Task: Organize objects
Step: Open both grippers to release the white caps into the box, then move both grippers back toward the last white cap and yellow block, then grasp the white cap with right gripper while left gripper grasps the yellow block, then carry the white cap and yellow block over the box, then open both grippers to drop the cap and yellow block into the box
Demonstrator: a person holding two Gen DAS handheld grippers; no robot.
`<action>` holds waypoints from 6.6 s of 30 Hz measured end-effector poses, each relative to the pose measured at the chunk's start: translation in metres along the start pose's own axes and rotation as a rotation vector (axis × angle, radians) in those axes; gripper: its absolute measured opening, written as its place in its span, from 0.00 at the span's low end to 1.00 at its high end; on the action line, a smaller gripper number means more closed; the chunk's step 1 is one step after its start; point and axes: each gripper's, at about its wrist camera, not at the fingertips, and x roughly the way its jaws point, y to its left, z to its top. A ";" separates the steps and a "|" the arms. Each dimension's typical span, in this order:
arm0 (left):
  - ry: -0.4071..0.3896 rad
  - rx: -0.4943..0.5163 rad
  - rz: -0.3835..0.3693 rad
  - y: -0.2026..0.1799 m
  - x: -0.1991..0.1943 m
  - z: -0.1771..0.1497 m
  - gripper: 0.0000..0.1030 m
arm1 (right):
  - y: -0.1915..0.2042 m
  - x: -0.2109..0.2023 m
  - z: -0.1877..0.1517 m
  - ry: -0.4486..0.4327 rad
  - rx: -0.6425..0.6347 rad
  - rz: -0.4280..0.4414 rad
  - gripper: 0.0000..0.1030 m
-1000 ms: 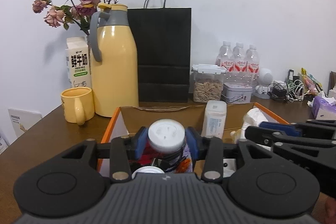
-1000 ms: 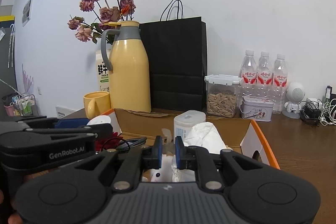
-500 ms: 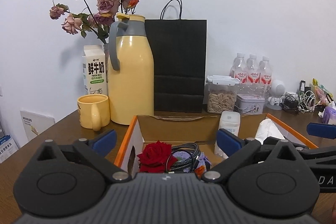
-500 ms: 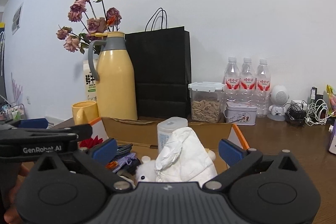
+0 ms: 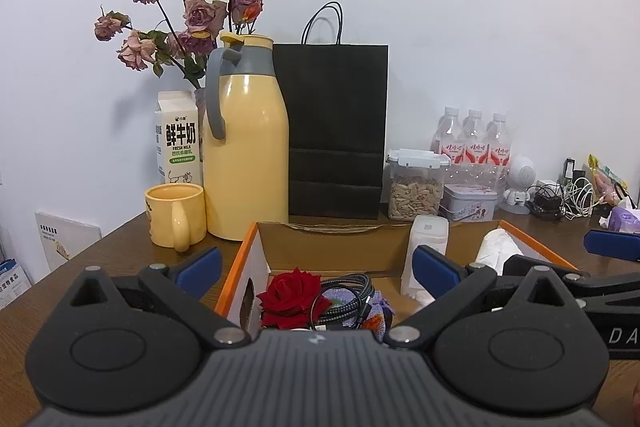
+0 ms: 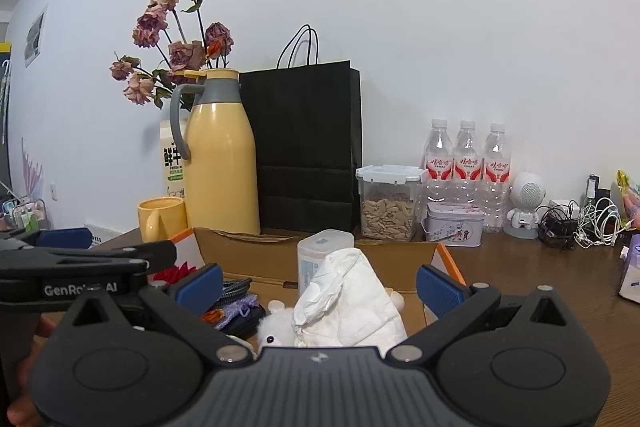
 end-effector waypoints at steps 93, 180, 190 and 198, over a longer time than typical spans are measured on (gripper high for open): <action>0.219 -0.007 -0.055 -0.034 -0.033 -0.060 1.00 | -0.041 -0.028 -0.067 0.352 0.034 0.042 0.27; 0.114 -0.031 -0.071 0.006 0.044 0.020 0.21 | 0.025 0.062 0.014 0.071 -0.061 0.048 0.27; 0.089 -0.023 -0.032 0.012 0.040 0.017 0.57 | 0.014 0.067 0.007 0.095 -0.041 0.012 0.62; 0.003 -0.060 0.031 0.023 0.024 0.026 1.00 | 0.002 0.053 0.012 0.054 -0.008 -0.018 1.00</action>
